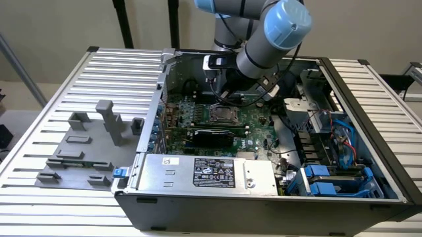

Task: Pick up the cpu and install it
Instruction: 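Install the first cpu locking lever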

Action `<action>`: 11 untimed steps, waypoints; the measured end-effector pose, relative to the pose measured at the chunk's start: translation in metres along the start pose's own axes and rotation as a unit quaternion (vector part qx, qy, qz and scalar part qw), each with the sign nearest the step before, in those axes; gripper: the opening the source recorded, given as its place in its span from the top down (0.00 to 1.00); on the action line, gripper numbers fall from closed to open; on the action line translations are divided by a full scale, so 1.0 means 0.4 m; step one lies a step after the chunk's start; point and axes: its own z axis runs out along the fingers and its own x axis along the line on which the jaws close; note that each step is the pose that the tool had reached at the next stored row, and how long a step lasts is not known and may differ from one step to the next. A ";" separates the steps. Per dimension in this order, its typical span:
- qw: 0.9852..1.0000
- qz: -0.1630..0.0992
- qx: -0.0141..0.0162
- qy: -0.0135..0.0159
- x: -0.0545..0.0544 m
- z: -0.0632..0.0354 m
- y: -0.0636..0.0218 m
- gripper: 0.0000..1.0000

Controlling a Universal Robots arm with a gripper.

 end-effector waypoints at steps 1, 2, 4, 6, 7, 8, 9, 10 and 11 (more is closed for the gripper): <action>1.000 -0.001 0.002 0.002 0.000 0.000 0.000 0.89; 1.000 -0.002 0.004 0.005 0.000 0.000 0.000 0.89; 1.000 -0.004 0.006 0.010 0.000 0.000 0.000 0.89; 1.000 -0.005 0.004 0.012 0.000 0.000 0.000 0.89; 1.000 -0.006 0.003 0.013 0.000 0.000 0.000 0.89; 1.000 -0.006 0.002 0.013 0.000 0.000 0.000 0.89; 1.000 -0.007 0.000 0.014 0.000 0.001 0.000 0.89; 1.000 -0.008 -0.003 0.016 0.000 0.001 0.000 0.89; 1.000 -0.010 -0.007 0.018 -0.001 0.001 0.000 0.89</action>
